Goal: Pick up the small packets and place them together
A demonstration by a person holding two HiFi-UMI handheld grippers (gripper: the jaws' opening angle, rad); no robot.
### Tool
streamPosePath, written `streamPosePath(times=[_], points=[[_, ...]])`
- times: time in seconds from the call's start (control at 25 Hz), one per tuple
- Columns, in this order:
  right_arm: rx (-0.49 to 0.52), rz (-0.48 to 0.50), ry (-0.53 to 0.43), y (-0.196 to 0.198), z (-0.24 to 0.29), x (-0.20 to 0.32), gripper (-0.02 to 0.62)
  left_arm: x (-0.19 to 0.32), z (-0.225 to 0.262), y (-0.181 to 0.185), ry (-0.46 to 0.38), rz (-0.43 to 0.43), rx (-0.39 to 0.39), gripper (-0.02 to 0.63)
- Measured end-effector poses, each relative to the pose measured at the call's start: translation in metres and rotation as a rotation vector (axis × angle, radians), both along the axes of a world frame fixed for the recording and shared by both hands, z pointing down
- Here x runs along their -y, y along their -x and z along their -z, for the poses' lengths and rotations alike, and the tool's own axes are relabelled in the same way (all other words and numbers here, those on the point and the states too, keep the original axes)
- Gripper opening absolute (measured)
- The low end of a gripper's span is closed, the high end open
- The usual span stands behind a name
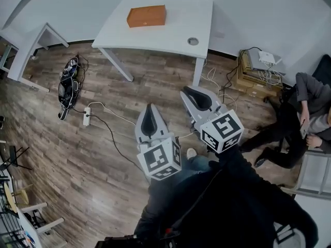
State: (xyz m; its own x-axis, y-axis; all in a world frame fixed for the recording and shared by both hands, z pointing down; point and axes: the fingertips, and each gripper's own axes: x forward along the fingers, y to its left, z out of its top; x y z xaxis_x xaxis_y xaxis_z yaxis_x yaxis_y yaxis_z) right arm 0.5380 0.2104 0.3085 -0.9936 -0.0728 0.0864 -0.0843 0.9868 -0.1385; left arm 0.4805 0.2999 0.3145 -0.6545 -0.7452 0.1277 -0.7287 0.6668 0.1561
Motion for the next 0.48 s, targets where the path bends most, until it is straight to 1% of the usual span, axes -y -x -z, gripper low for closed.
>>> streamPosePath(times=[0.12, 0.2, 0.24, 0.32, 0.4, 0.44, 0.48], points=[[-0.014, 0.003, 0.016, 0.017, -0.008, 0.014, 0.021, 0.011, -0.006, 0.020, -0.010, 0.009, -0.039, -0.002], [-0.008, -0.002, 0.019, 0.028, -0.009, 0.024, 0.021, 0.018, -0.007, 0.035, -0.004, 0.023, -0.031, -0.002], [-0.004, -0.006, 0.018, 0.035, -0.009, 0.029, 0.025, 0.022, -0.006, 0.043, -0.002, 0.032, -0.013, -0.002], [0.003, -0.018, 0.020, 0.053, -0.010, 0.041, 0.039, 0.031, 0.001, 0.062, 0.003, 0.043, 0.052, -0.002], [0.006, -0.034, 0.022, 0.076, -0.011, 0.054, 0.043, 0.044, 0.009, 0.082, 0.000, 0.030, 0.111, -0.002], [0.007, -0.042, 0.021, 0.089, -0.012, 0.060, 0.044, 0.050, 0.009, 0.094, -0.003, 0.017, 0.116, -0.002], [0.006, -0.049, 0.022, 0.103, -0.013, 0.066, 0.046, 0.056, 0.006, 0.108, -0.001, 0.004, 0.104, -0.002]])
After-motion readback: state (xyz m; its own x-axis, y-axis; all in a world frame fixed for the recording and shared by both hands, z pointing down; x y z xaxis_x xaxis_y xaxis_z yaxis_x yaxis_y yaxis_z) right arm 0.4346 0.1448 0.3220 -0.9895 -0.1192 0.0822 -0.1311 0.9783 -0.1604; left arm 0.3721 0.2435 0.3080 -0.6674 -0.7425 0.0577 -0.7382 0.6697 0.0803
